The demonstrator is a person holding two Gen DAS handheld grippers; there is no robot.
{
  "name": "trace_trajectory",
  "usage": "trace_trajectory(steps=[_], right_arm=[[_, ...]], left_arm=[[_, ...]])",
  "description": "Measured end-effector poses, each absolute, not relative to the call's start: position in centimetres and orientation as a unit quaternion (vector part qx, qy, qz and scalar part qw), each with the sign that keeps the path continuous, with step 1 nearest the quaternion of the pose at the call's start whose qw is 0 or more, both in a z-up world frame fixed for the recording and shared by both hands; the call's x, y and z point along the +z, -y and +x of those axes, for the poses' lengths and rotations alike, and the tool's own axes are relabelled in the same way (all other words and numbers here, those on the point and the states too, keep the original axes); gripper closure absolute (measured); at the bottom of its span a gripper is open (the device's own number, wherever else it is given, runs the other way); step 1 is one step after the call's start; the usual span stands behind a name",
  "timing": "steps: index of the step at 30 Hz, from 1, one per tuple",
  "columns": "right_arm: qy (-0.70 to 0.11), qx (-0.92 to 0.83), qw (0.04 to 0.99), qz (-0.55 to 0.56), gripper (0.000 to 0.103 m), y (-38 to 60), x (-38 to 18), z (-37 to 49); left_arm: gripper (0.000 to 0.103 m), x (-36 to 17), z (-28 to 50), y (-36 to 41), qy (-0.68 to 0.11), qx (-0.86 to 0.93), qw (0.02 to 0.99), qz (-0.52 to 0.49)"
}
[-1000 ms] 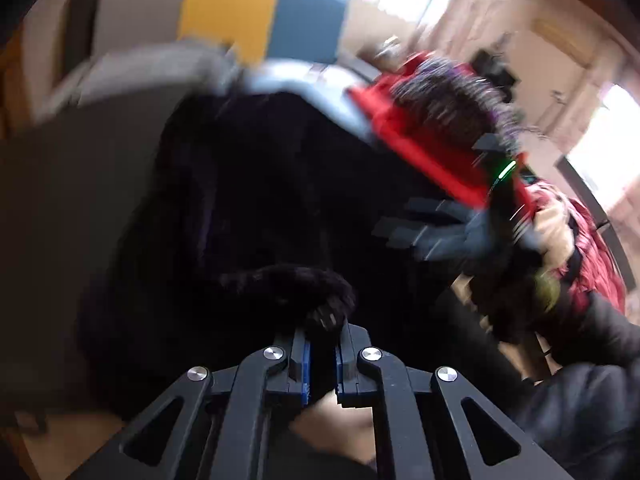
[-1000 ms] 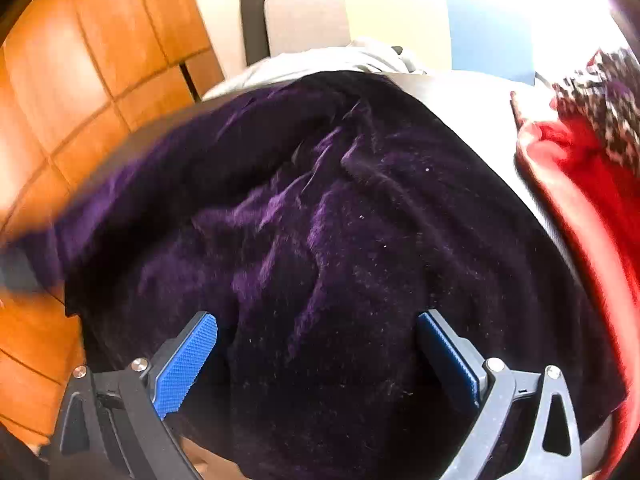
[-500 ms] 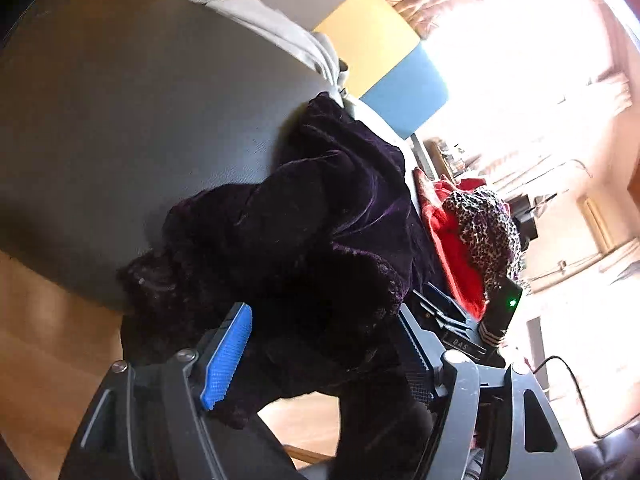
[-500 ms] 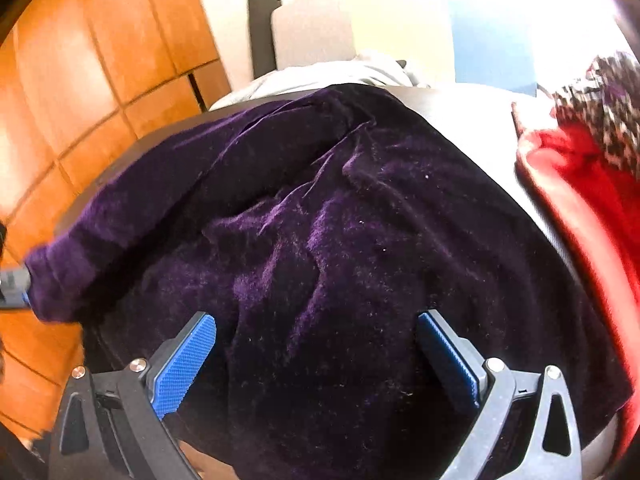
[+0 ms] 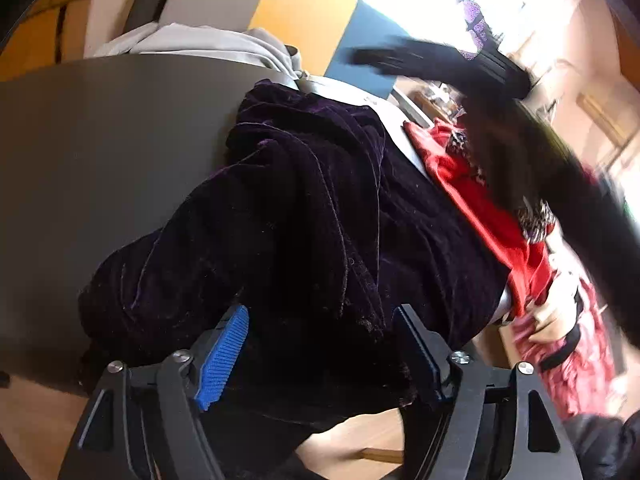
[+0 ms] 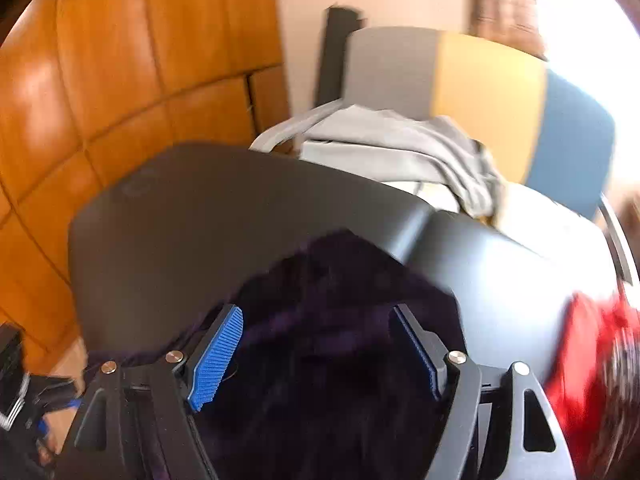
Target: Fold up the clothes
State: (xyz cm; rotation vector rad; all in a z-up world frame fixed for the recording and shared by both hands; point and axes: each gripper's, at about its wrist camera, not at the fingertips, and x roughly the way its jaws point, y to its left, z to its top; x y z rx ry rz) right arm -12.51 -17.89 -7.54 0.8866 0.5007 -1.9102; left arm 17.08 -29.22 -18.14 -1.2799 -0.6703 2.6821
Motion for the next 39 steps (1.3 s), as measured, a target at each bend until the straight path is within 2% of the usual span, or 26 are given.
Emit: trace_trajectory(steps=[2,7,10,12,14,21,22,24,25,26,28,30,31,32,33,34,35,37,39], right_arm=[[-0.234,-0.765,0.464,0.382,0.025,21.8,-9.1,-14.7],[-0.221,-0.709,0.475,0.472,0.025,27.3,-13.7,-17.9],[-0.274,-0.689,0.477,0.472,0.025,29.2,-15.9,-16.9],[-0.325,-0.688,0.469,0.449,0.02,29.9,-17.3,-15.5],[-0.348,-0.693,0.468,0.425,0.014,30.2,-17.7,-14.4],[-0.347,-0.694,0.455,0.436,0.014,30.4,-17.8,-13.8],[-0.347,-0.696,0.453,0.436,0.018,30.4,-17.7,-13.6],[-0.342,-0.707,0.451,0.424,0.042,30.0,-17.4,-13.2],[-0.34,-0.714,0.448,0.417,0.068,29.7,-17.1,-13.1],[-0.337,-0.719,0.442,0.417,0.09,29.4,-16.9,-13.4],[-0.319,-0.728,0.433,0.424,0.092,28.5,-16.5,-14.2],[-0.298,-0.749,0.415,0.421,0.093,26.7,-15.5,-14.8],[-0.287,-0.762,0.408,0.413,0.093,25.6,-14.7,-14.9],[-0.274,-0.774,0.403,0.405,0.093,24.4,-13.8,-15.1],[-0.257,-0.788,0.398,0.393,0.093,22.7,-12.5,-15.1],[-0.24,-0.802,0.393,0.38,0.093,21.0,-11.2,-15.0],[-0.221,-0.814,0.39,0.37,0.094,19.1,-10.0,-14.8],[-0.182,-0.835,0.383,0.35,0.094,15.4,-7.7,-14.4],[-0.139,-0.858,0.368,0.33,0.094,10.5,-5.9,-13.3]], left_arm=[[0.023,-18.2,16.9,29.0,0.211,0.88,0.051,-0.422],[0.013,-18.4,16.4,28.1,0.185,0.883,0.061,-0.427],[0.006,-18.6,15.8,27.3,0.168,0.885,0.063,-0.429],[0.002,-18.7,15.6,27.0,0.162,0.888,0.062,-0.427],[0.0,-18.7,15.2,26.7,0.155,0.889,0.054,-0.426],[0.0,-18.9,14.5,26.0,0.136,0.891,0.033,-0.431],[0.0,-19.0,14.4,25.8,0.132,0.891,0.029,-0.432],[0.0,-19.0,14.2,25.6,0.128,0.891,0.024,-0.435],[0.0,-19.0,14.1,25.6,0.126,0.891,0.021,-0.436],[0.0,-19.0,14.1,25.5,0.126,0.891,0.019,-0.436],[0.001,-18.9,14.1,25.6,0.128,0.891,0.013,-0.436],[0.01,-18.6,14.2,26.0,0.135,0.891,-0.002,-0.434],[0.022,-18.5,14.3,26.2,0.14,0.891,-0.011,-0.432],[0.041,-18.3,14.4,26.7,0.146,0.891,-0.023,-0.429],[0.052,-18.1,14.5,27.2,0.154,0.891,-0.036,-0.427],[0.071,-18.0,14.6,28.0,0.171,0.888,-0.045,-0.424],[0.079,-17.9,14.7,28.5,0.186,0.887,-0.047,-0.421],[0.084,-17.4,15.1,29.1,0.205,0.888,-0.051,-0.408],[0.086,-16.5,15.6,28.6,0.178,0.901,-0.061,-0.392]])
